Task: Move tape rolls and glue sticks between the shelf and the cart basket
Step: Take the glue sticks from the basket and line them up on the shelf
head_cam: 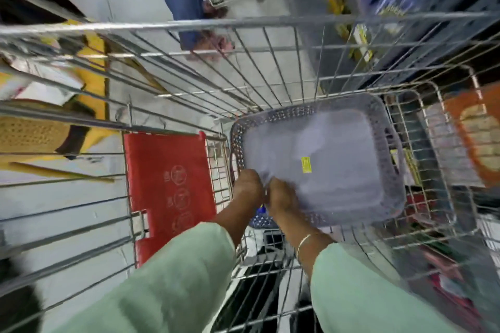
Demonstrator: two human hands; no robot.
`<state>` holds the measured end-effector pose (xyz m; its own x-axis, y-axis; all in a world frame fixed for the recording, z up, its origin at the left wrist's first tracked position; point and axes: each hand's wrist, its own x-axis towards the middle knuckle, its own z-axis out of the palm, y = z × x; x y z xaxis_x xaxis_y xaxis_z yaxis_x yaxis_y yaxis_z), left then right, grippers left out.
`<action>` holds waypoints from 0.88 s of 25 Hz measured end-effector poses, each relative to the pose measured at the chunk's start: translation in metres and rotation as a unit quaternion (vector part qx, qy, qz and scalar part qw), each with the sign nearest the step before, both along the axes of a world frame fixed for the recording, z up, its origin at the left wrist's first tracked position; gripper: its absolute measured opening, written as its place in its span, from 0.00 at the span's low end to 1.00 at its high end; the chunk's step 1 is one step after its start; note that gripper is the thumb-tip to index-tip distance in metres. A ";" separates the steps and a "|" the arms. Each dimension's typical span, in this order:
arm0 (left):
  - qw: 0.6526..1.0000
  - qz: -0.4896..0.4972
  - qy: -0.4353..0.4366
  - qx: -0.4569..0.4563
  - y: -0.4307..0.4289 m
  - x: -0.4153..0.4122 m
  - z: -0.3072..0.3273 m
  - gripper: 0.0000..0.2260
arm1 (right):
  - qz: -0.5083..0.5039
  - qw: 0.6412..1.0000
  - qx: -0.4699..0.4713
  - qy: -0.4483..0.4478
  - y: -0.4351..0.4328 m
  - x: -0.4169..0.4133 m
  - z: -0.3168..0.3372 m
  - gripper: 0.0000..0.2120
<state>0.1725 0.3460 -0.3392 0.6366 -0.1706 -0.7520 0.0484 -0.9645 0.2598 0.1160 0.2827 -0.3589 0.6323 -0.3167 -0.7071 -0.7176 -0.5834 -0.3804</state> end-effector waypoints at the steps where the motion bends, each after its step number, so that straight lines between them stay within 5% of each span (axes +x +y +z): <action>1: 1.000 -0.007 -0.007 0.012 -0.001 -0.001 -0.002 0.15 | 0.008 1.000 -0.011 -0.018 0.002 -0.004 -0.003 0.12; 4: 0.999 -0.007 -0.023 0.045 -0.003 -0.002 -0.004 0.14 | 0.062 0.995 -0.060 -0.040 0.007 -0.009 -0.012 0.17; 8: 0.997 -0.016 -0.050 0.059 -0.007 -0.002 -0.007 0.11 | 0.074 0.993 -0.093 -0.029 0.011 -0.001 -0.013 0.11; 16: 0.997 0.008 -0.075 0.024 -0.012 -0.015 -0.005 0.11 | -0.051 0.994 -0.080 -0.062 -0.046 0.000 0.012 0.11; 22: 0.952 0.086 -0.157 -0.246 -0.093 -0.015 0.071 0.04 | -0.180 0.941 -0.140 -0.252 -0.130 0.003 0.118 0.07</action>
